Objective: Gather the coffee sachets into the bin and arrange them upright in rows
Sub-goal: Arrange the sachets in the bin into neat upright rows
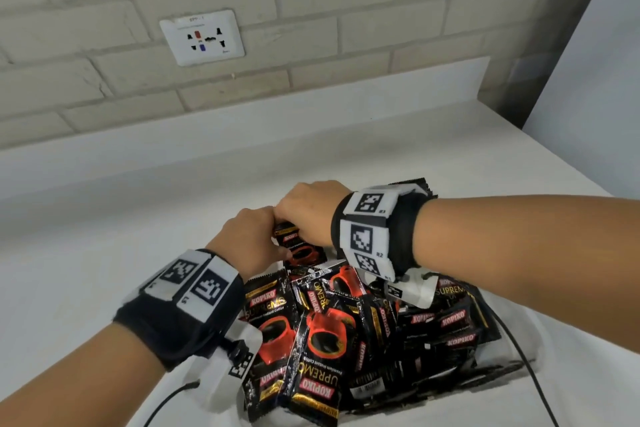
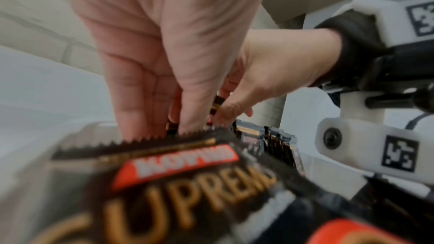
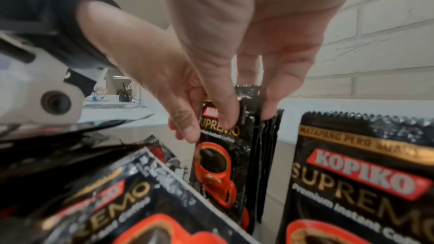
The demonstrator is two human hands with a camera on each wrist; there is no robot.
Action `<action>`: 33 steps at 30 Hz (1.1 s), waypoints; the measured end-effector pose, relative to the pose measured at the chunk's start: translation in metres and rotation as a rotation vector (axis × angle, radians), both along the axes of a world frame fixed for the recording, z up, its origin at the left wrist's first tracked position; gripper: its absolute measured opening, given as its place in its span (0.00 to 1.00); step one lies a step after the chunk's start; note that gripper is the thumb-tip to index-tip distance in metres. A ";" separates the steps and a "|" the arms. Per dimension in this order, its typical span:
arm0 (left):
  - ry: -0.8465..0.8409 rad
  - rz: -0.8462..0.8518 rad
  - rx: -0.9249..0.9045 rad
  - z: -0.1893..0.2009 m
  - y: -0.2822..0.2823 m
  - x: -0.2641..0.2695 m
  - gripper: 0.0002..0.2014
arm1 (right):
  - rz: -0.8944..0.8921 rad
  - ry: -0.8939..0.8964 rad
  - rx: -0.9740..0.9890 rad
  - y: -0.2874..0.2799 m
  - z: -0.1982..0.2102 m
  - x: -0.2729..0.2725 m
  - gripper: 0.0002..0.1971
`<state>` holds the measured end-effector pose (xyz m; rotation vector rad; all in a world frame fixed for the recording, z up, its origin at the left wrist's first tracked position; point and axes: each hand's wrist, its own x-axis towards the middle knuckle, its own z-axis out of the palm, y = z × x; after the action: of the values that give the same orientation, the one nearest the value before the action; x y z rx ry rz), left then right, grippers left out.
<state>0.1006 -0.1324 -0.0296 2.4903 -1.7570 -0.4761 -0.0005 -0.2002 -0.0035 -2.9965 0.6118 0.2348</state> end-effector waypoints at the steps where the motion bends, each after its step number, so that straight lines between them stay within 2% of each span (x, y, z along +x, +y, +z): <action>1: -0.017 -0.002 0.011 0.001 0.001 0.001 0.19 | 0.012 0.016 -0.008 0.001 -0.001 0.001 0.12; 4: -0.120 -0.038 0.094 0.006 0.006 0.003 0.14 | 0.030 0.036 -0.023 0.000 -0.003 0.002 0.12; 6: -0.125 -0.077 0.188 0.008 0.012 0.005 0.14 | 0.037 0.010 -0.017 -0.001 -0.005 0.002 0.12; 11: 0.153 -0.079 0.257 0.010 0.025 0.012 0.22 | 0.010 -0.063 0.081 -0.004 -0.002 -0.002 0.16; 14: 0.234 -0.082 0.282 0.013 0.027 0.010 0.25 | -0.039 -0.073 0.157 -0.009 0.007 -0.005 0.19; 17: 0.299 -0.119 0.352 0.014 0.026 0.006 0.29 | -0.063 -0.081 0.170 -0.013 0.012 -0.006 0.17; 19: 0.342 -0.153 0.397 0.013 0.025 0.004 0.38 | -0.058 -0.077 0.160 -0.012 0.009 -0.007 0.15; 21: 0.345 -0.205 0.439 0.008 0.024 0.003 0.45 | -0.046 -0.064 0.143 -0.010 0.005 -0.007 0.14; 26: 0.335 -0.279 0.504 -0.004 0.025 -0.005 0.53 | -0.014 -0.073 0.089 -0.007 0.006 -0.004 0.12; 31: 0.293 -0.288 0.544 -0.006 0.027 -0.008 0.55 | 0.023 -0.046 0.046 -0.004 0.006 0.001 0.12; 33: 0.255 -0.292 0.560 -0.004 0.028 -0.011 0.51 | 0.047 -0.024 0.033 -0.001 0.001 0.003 0.12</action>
<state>0.0892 -0.1043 -0.0336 2.3172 -2.1042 -1.4124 0.0028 -0.2011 -0.0025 -2.9803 0.5299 0.2088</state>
